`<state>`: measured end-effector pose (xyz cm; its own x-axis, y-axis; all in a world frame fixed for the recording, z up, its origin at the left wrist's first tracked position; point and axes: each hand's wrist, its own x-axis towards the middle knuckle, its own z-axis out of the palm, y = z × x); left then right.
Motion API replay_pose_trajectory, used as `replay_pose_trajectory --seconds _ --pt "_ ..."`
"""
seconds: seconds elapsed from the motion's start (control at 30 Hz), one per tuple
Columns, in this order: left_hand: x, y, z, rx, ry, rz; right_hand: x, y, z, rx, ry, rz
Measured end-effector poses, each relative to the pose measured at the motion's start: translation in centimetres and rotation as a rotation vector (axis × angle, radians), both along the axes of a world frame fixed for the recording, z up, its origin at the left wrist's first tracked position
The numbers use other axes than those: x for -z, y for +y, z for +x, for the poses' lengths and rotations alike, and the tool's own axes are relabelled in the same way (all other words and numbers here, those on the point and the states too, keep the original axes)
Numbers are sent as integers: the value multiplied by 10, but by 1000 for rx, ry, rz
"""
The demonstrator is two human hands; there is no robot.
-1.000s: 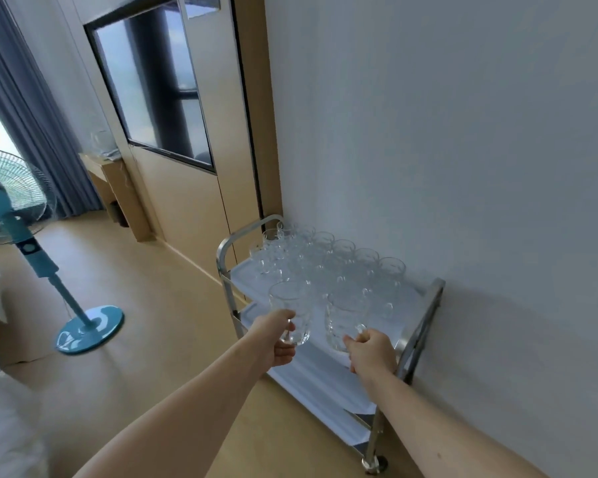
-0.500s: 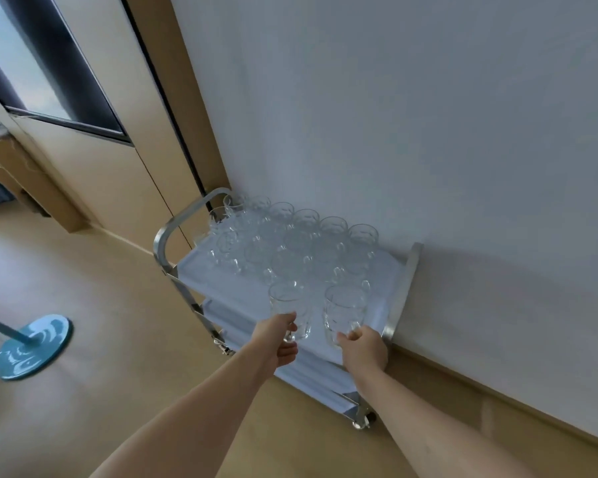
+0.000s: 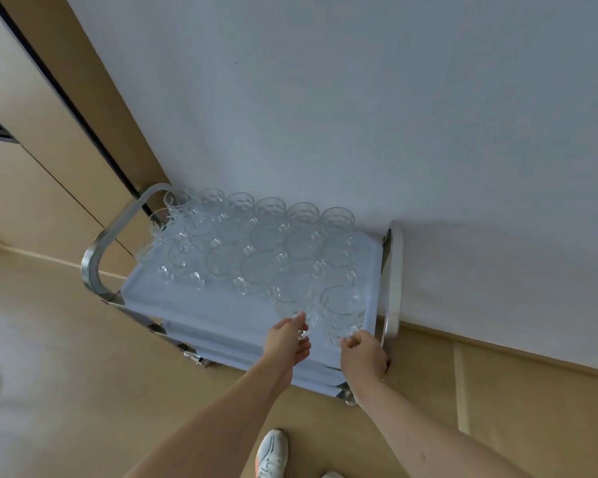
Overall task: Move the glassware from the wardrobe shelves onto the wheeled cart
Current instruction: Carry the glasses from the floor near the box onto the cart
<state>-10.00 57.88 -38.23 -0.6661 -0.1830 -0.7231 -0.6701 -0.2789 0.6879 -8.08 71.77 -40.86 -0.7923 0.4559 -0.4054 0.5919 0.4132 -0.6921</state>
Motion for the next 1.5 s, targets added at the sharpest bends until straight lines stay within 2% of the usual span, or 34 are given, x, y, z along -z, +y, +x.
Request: replay_pose_trajectory --seconds 0.2,0.4,0.73,0.87,1.0,1.27,1.5 --pt "23 -10 -12 119 37 -19 10 -17 -3 110 30 -19" --pt "50 -16 -20 171 32 -34 22 -29 0 120 102 13" --pt "59 -14 -41 546 -14 -211 39 -30 -23 49 -59 -105" --pt "60 -13 -47 551 -18 -274 42 -25 -34 -34 -91 41" --pt "62 -4 -49 520 -8 -258 43 -16 -43 -49 -117 110" --pt "61 9 -66 426 -32 -221 42 -8 -64 -112 -124 161" --pt "65 16 -76 429 -40 -246 44 -6 -74 -115 -134 163"
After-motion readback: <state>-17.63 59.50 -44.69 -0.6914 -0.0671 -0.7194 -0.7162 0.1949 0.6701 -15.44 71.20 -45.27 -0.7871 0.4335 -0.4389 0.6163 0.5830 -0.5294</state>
